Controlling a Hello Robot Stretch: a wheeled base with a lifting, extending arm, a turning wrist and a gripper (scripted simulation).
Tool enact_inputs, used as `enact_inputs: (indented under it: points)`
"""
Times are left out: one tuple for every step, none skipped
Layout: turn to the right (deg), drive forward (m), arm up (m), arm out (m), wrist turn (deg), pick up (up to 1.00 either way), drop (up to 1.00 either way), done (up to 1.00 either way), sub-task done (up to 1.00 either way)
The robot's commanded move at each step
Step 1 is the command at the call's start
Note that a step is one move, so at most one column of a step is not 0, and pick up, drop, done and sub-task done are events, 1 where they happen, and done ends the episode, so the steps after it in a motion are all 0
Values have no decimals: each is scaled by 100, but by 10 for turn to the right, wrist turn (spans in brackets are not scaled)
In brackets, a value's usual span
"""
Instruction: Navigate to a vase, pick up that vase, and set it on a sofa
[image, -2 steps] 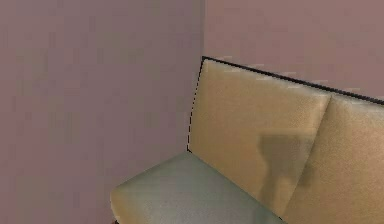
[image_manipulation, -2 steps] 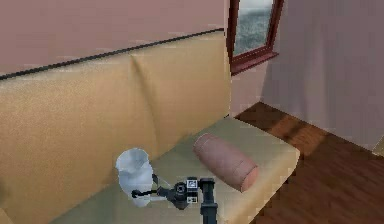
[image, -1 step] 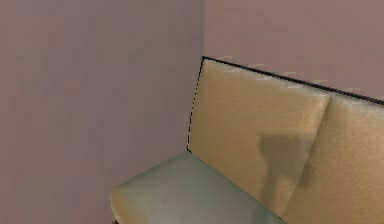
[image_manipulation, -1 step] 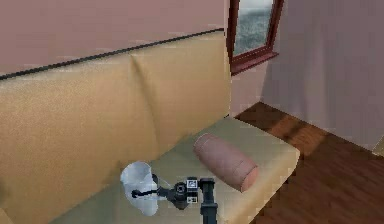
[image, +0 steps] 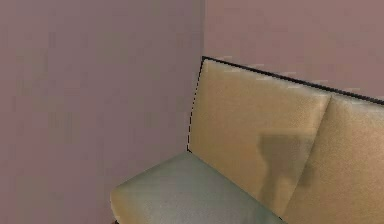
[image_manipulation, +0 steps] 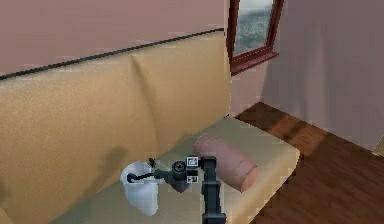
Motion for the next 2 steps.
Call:
enact_inputs:
  points:
    - [0, 0, 0, -8, 0, 0, 0, 0, 0]
    - [0, 0, 0, 0, 0, 0, 0, 100, 0]
